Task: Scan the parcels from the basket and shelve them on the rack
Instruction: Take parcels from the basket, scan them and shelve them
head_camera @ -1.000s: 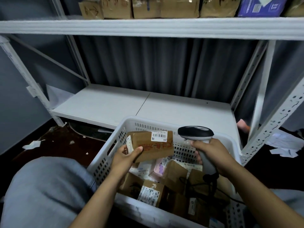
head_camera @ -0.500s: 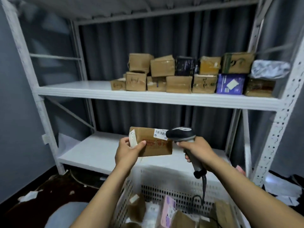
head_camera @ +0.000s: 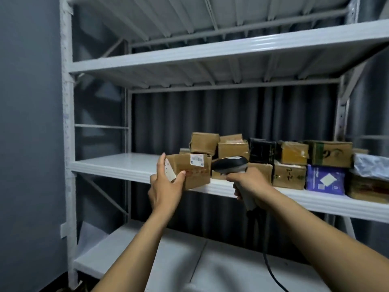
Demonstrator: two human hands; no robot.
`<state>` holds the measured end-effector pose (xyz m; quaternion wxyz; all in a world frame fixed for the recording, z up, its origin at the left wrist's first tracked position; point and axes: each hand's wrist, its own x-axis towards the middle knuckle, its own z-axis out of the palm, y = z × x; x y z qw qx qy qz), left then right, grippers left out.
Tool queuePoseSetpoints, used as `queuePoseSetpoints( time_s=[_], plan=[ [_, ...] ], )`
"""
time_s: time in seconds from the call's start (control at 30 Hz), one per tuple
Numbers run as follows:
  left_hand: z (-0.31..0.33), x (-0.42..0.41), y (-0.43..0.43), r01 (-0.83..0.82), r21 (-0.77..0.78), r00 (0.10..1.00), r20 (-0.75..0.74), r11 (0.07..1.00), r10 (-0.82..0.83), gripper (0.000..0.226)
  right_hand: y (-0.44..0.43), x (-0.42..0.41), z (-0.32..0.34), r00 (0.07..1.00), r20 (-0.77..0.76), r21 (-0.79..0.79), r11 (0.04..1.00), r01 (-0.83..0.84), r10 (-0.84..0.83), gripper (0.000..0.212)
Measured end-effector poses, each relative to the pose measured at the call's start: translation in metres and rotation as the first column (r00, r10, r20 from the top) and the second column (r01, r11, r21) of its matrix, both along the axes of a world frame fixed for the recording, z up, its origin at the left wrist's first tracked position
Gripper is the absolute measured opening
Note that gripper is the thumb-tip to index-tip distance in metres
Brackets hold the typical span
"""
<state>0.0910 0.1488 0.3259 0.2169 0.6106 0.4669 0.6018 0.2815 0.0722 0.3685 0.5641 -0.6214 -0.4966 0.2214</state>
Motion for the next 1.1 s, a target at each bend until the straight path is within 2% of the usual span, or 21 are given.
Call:
queuePoseSetpoints(
  time_s=[0.13, 0.3, 0.5, 0.73, 0.9, 1.1],
  plan=[
    [0.020, -0.009, 0.031, -0.122, 0.050, 0.992, 0.050, 0.991, 0.119, 0.071, 0.036, 0.004, 0.018, 1.000, 0.011, 0.027, 0.999, 0.023, -0.023, 0.016],
    [0.033, -0.011, 0.067, -0.199, 0.091, 0.977, 0.095, 0.976, 0.191, 0.067, 0.075, 0.011, 0.031, 0.996, 0.051, 0.040, 0.996, 0.075, -0.077, 0.018],
    [0.047, -0.003, 0.137, -0.342, 0.150, 0.932, -0.069, 0.928, 0.354, 0.068, 0.132, 0.017, 0.047, 0.984, 0.130, 0.061, 0.991, 0.117, -0.124, 0.020],
    [0.056, 0.029, 0.217, -0.217, 0.078, 0.976, -0.012, 0.973, 0.219, 0.071, 0.183, 0.020, 0.060, 0.972, 0.184, 0.051, 0.989, 0.136, -0.144, 0.021],
    [0.061, 0.049, 0.259, -0.098, -0.033, 0.992, 0.071, 0.995, 0.100, 0.059, 0.201, 0.023, 0.062, 0.971, 0.199, 0.036, 0.992, 0.125, -0.130, 0.021],
    [0.058, 0.056, 0.289, 0.056, -0.102, 0.996, 0.078, 0.993, -0.048, 0.051, 0.214, 0.028, 0.059, 0.961, 0.223, 0.055, 0.987, 0.152, -0.161, 0.017]
  ],
)
